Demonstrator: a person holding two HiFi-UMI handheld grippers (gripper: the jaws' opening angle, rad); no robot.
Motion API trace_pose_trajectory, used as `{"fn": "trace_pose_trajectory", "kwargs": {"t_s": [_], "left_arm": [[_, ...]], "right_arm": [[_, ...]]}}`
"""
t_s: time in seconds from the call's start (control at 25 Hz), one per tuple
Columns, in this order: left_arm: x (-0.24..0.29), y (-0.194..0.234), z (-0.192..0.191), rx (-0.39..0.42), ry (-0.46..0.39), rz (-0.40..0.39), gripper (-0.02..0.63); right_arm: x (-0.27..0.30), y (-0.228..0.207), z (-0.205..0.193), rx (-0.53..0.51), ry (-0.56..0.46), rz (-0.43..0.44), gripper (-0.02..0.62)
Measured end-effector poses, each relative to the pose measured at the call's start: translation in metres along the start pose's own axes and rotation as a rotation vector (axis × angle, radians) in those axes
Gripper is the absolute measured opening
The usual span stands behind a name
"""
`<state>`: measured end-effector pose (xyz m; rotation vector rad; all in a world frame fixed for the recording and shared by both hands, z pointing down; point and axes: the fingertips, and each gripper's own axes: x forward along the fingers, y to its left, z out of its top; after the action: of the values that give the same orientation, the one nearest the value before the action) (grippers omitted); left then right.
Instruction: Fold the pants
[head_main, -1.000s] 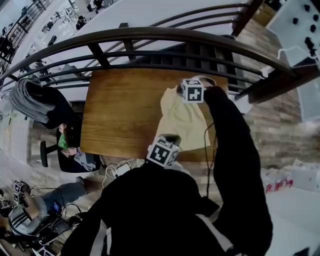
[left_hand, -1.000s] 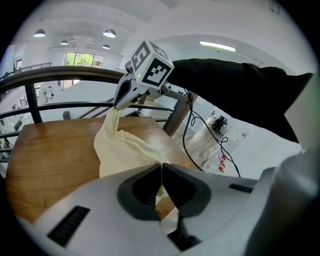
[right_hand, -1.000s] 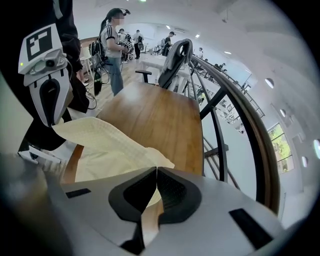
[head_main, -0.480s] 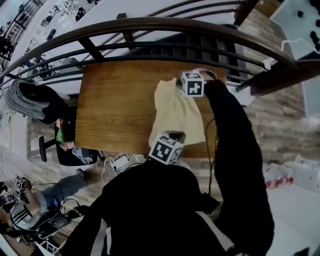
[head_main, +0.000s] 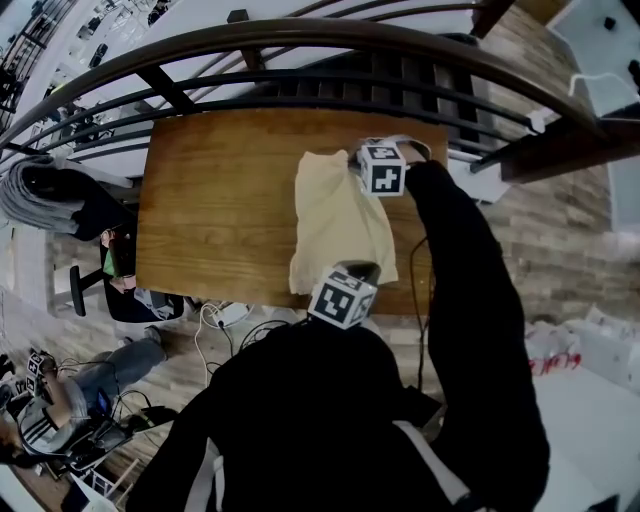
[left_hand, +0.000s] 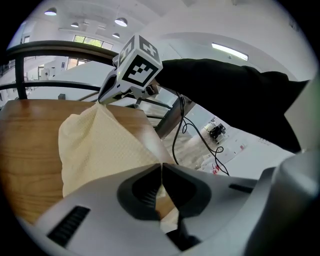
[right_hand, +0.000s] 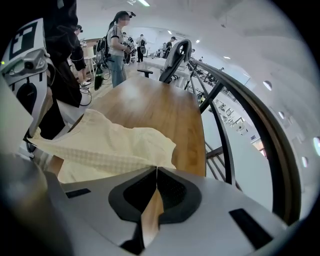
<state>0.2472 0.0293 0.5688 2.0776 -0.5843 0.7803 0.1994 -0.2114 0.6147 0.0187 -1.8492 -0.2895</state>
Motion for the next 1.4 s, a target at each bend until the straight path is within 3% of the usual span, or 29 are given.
{"fn": "trace_pose_trajectory", "kwargs": {"t_s": [0.24,0.44,0.8,1.16,1.2,1.28,1.4], "left_arm": [[0.034,-0.004,0.001,-0.053,0.009,-0.008,0.014],[0.053,-0.001,0.013,-0.046,-0.010,0.010,0.014],[0.095,0.003,0.001,-0.073,0.036,-0.002,0.014],[0.112,-0.002,-0.004,-0.020,0.033,-0.082,0.015],[0.114,-0.006,-0.003,-0.008,0.030,-0.103,0.025],[0.115,-0.015,-0.001,0.015,0.028,-0.152,0.105],[0.117,-0.028,-0.010,0.023,0.056,-0.204,0.135]], "right_arm": [[0.016,0.005,-0.025,0.007,-0.010,-0.010,0.008],[0.029,0.008,-0.041,0.018,-0.011,-0.030,0.008],[0.060,0.020,-0.068,0.041,0.015,-0.041,0.008],[0.065,0.025,-0.078,0.151,-0.004,-0.038,0.008],[0.065,0.025,-0.079,0.179,-0.015,-0.038,0.009],[0.063,0.025,-0.081,0.217,-0.031,-0.030,0.021],[0.059,0.032,-0.088,0.235,-0.034,-0.001,0.112]]}}
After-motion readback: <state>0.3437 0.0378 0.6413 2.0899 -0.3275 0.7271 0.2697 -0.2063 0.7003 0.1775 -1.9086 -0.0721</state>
